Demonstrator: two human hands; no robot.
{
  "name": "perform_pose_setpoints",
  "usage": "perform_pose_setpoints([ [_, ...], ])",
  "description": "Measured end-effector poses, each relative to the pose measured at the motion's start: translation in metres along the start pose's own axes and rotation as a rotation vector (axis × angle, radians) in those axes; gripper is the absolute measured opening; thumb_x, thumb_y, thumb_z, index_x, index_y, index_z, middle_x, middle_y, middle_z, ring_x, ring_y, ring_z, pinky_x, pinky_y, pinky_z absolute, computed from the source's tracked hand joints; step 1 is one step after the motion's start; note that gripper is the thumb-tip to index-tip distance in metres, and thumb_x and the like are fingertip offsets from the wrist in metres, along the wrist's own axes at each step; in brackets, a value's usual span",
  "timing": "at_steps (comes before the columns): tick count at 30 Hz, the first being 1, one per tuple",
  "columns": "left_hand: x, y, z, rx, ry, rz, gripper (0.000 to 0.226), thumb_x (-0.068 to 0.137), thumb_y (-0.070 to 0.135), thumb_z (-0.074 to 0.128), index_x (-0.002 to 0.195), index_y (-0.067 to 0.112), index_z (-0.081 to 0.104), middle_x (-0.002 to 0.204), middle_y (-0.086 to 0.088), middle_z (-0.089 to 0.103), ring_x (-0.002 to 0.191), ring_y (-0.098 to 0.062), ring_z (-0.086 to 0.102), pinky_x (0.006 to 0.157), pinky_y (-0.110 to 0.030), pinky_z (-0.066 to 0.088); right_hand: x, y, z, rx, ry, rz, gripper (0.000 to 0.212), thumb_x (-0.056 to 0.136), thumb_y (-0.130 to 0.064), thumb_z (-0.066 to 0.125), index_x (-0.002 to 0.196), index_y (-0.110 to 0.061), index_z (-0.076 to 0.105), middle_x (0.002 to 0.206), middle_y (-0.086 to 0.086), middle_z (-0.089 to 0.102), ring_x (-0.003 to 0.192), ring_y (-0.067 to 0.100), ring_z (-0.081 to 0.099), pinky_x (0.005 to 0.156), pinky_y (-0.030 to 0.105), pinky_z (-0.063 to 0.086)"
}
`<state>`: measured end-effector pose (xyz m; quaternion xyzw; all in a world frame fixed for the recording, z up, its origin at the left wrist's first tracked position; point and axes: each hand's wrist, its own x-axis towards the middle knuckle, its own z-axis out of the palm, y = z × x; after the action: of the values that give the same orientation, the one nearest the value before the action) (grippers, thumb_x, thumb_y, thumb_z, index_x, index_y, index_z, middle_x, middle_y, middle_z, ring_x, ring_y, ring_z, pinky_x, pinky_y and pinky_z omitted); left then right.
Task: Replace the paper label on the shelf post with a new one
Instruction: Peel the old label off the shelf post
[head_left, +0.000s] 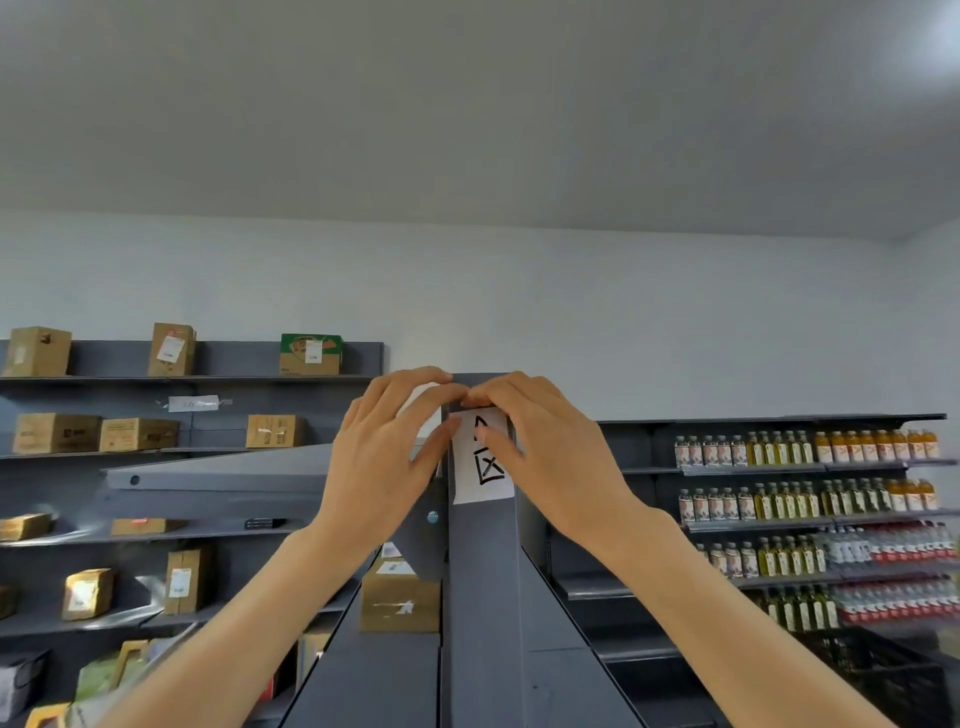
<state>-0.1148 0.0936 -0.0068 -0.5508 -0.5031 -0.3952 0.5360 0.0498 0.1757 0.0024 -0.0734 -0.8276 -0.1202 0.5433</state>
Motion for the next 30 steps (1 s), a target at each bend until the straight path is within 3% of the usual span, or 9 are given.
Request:
perform_pose_setpoints([
  [2,-0.005,-0.009,0.01,0.021,0.011,0.041,0.038,0.094,0.037,0.052,0.127,0.022,0.061,0.134,0.0,0.061,0.128,-0.022,0.051,0.101,-0.04,0.044,0.0,0.001,0.01,-0.044,0.03,-0.017,0.027,0.094,-0.019,0.064,0.12,-0.026,0.062,0.118,-0.012,0.059,0.108,0.009,0.051,0.08,0.019,0.047],
  [5,-0.009,-0.015,0.019,0.018,0.034,0.084,0.041,0.096,0.033,0.052,0.136,0.021,0.056,0.142,0.002,0.055,0.137,-0.02,0.043,0.109,-0.035,0.034,0.001,0.002,0.015,-0.07,0.082,-0.033,0.029,0.089,-0.013,0.069,0.116,-0.023,0.065,0.115,-0.008,0.061,0.104,0.01,0.052,0.077,0.021,0.049],
  [13,-0.009,-0.019,0.019,-0.114,0.017,0.044,0.041,0.1,0.023,0.043,0.14,0.021,0.051,0.144,0.004,0.052,0.139,-0.019,0.043,0.114,-0.037,0.032,0.009,0.001,0.008,-0.074,0.038,-0.021,0.031,0.092,-0.003,0.062,0.116,-0.023,0.065,0.112,-0.006,0.062,0.104,0.013,0.054,0.071,0.028,0.055],
  [20,-0.01,-0.018,0.018,-0.174,0.004,-0.003,0.043,0.1,0.017,0.044,0.142,0.022,0.047,0.143,0.012,0.048,0.142,-0.014,0.039,0.116,-0.03,0.027,0.014,-0.002,-0.005,-0.067,-0.066,-0.001,0.033,0.097,-0.006,0.055,0.12,-0.028,0.063,0.116,-0.009,0.057,0.11,0.008,0.05,0.079,0.028,0.054],
  [25,-0.011,-0.02,0.019,-0.201,-0.008,-0.013,0.041,0.098,0.008,0.047,0.136,0.022,0.052,0.146,0.009,0.05,0.142,-0.012,0.038,0.117,-0.03,0.026,0.011,-0.004,-0.005,-0.065,-0.052,0.014,0.027,0.099,-0.012,0.054,0.118,-0.028,0.066,0.117,-0.01,0.059,0.109,0.007,0.05,0.076,0.025,0.052],
  [30,-0.012,-0.02,0.018,-0.244,-0.012,-0.012,0.038,0.098,0.011,0.045,0.133,0.024,0.05,0.146,0.011,0.049,0.142,-0.011,0.037,0.116,-0.031,0.027,0.008,-0.005,-0.001,-0.065,-0.036,0.021,0.023,0.094,-0.016,0.064,0.111,-0.031,0.067,0.113,-0.013,0.058,0.105,0.006,0.05,0.076,0.022,0.049],
])
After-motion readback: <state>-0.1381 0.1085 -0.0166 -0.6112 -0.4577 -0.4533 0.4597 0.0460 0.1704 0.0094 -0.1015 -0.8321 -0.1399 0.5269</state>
